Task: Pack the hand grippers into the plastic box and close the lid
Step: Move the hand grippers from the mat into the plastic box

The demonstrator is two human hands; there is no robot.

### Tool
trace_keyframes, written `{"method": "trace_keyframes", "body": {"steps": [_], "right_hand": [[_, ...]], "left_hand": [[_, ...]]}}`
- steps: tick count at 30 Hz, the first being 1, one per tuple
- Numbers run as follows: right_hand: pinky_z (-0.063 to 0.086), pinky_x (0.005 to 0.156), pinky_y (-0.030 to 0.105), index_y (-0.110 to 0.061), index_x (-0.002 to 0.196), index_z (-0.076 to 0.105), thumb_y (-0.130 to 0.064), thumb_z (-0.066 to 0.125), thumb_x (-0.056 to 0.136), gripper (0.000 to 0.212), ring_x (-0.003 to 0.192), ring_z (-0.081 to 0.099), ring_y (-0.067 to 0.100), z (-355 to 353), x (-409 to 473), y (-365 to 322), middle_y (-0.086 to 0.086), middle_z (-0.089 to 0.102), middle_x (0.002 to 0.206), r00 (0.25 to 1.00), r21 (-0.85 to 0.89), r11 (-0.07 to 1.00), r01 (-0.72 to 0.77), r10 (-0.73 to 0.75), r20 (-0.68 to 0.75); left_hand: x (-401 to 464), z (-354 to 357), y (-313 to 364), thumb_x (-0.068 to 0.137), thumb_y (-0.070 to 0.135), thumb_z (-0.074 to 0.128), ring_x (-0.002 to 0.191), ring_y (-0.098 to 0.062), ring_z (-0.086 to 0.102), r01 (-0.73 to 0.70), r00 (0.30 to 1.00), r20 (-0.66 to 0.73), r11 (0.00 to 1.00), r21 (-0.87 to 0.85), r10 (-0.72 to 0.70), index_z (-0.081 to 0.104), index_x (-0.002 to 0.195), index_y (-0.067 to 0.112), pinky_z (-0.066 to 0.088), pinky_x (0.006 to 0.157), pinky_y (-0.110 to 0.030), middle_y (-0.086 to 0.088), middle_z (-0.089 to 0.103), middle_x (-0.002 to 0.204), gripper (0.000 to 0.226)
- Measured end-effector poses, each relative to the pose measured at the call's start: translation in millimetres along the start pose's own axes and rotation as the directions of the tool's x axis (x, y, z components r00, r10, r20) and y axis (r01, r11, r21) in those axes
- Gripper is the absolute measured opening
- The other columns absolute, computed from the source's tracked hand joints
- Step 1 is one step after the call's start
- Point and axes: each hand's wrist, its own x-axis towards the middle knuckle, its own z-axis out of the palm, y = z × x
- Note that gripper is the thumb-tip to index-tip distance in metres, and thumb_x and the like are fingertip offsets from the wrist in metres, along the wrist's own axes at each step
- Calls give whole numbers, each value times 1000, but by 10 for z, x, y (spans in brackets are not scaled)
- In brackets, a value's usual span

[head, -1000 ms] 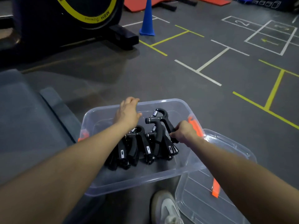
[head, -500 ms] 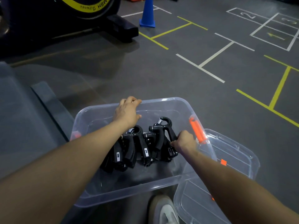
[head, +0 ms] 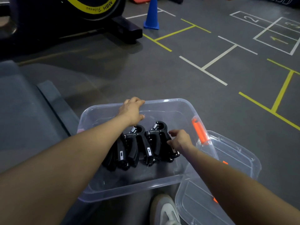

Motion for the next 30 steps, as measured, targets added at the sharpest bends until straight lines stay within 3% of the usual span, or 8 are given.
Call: {"method": "trace_keyframes", "body": {"steps": [4, 10, 13, 16, 22, 26, 30], "right_hand": [[46, 96, 27, -5, 119, 63, -1, 66, 80, 39, 110, 62, 25, 26, 34, -316, 14, 67, 117, 997, 65, 996, 59, -56, -49], [47, 89, 31, -2, 118, 59, -4, 71, 80, 40, 89, 53, 17, 268, -84, -1041, 15, 64, 111, 989, 195, 969, 151, -148, -27], [43, 81, 27, -3, 118, 59, -7, 72, 79, 42, 94, 58, 21, 453, -294, -1492, 17, 64, 118, 964, 204, 943, 263, -265, -20], [46, 91, 29, -3, 119, 59, -9, 72, 79, 42, 109, 61, 28, 689, -597, -1939, 15, 65, 116, 927, 177, 913, 369, -375, 2], [46, 91, 27, -3, 119, 60, -11, 73, 78, 44, 109, 62, 27, 1446, -1326, -2695, 14, 66, 113, 841, 174, 846, 503, -526, 126], [42, 81, 26, -3, 114, 60, -8, 73, 78, 38, 89, 54, 19, 2129, -1828, -3023, 5, 54, 96, 788, 210, 825, 525, -564, 247], [47, 90, 33, -3, 110, 60, -3, 74, 75, 37, 88, 49, 18, 2881, -2222, -3211, 5, 51, 85, 727, 213, 810, 547, -586, 359]], "left_hand": [[-143, -125, -38, 88, 28, 61, 135, -25, 32, 42, 999, 9, 999, -6, -41, 39, 141, 23, 31, 113, -38, -3, 35, 145, 58], [-558, -555, -352, 87, 28, 62, 131, -27, 40, 148, 985, -84, 989, -20, -150, 47, 135, 21, 36, 109, -37, -7, 42, 137, 50], [-837, -846, -631, 86, 30, 62, 128, -28, 45, 221, 964, -140, 974, -45, -225, 47, 134, 21, 39, 108, -39, -8, 43, 136, 50], [-1184, -1166, -968, 87, 29, 62, 127, -29, 47, 290, 938, -184, 956, -51, -295, 47, 133, 19, 39, 107, -37, -10, 45, 137, 50], [-2059, -1690, -1821, 89, 26, 60, 124, -28, 50, 473, 831, -268, 873, -121, -488, 49, 131, 15, 41, 104, -37, -9, 50, 136, 45], [-2764, -1795, -2385, 86, 27, 62, 122, -27, 53, 571, 752, -279, 802, -177, -597, 51, 128, 15, 44, 103, -37, -6, 54, 133, 45], [-3555, -1672, -2975, 87, 26, 60, 122, -27, 52, 685, 641, -271, 694, -221, -718, 51, 128, 16, 42, 104, -37, -7, 51, 134, 43]]}}
